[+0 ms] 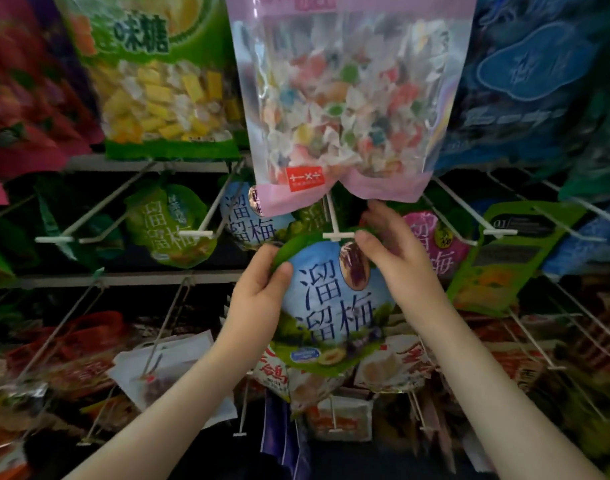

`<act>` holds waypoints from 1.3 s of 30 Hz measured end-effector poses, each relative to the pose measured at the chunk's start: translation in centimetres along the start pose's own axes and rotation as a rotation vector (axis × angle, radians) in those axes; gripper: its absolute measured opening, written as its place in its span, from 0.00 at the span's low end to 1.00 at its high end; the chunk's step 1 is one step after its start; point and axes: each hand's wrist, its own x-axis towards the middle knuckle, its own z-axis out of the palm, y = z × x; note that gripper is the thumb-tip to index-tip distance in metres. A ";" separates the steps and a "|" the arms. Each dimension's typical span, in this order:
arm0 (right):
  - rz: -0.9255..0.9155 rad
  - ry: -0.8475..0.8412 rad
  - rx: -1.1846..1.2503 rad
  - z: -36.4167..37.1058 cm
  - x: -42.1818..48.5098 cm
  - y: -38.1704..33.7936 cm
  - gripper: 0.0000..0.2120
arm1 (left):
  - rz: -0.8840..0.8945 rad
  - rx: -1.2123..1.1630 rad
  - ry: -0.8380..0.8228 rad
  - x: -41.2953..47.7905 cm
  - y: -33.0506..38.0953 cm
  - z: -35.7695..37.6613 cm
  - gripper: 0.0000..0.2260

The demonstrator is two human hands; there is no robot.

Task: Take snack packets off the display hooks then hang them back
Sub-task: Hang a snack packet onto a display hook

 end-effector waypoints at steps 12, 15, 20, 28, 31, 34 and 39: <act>0.033 -0.111 0.141 1.7 -0.2 -2.7 0.08 | 0.110 -0.148 -0.070 -1.6 1.1 -2.0 0.04; 0.034 -0.129 0.117 3.3 -0.5 -2.7 0.10 | 0.106 -0.113 -0.035 -1.5 0.4 -4.1 0.06; -0.204 0.051 -0.234 5.4 -1.6 -1.7 0.11 | 0.113 -0.073 0.038 -0.6 -0.7 -7.4 0.05; -0.285 0.072 -0.399 10.7 -2.1 -0.3 0.22 | 0.095 -0.088 0.148 0.0 -1.9 -11.3 0.06; -0.194 0.022 -0.269 11.9 -0.6 -1.5 0.07 | 0.112 -0.072 0.111 -0.2 -2.1 -11.7 0.14; -0.177 -0.064 -0.210 12.7 0.3 -2.6 0.09 | 0.149 -0.048 0.107 -0.5 -2.2 -12.2 0.10; -0.226 -0.090 -0.193 13.6 0.9 -3.2 0.09 | 0.194 -0.032 0.135 -0.8 -1.4 -12.7 0.11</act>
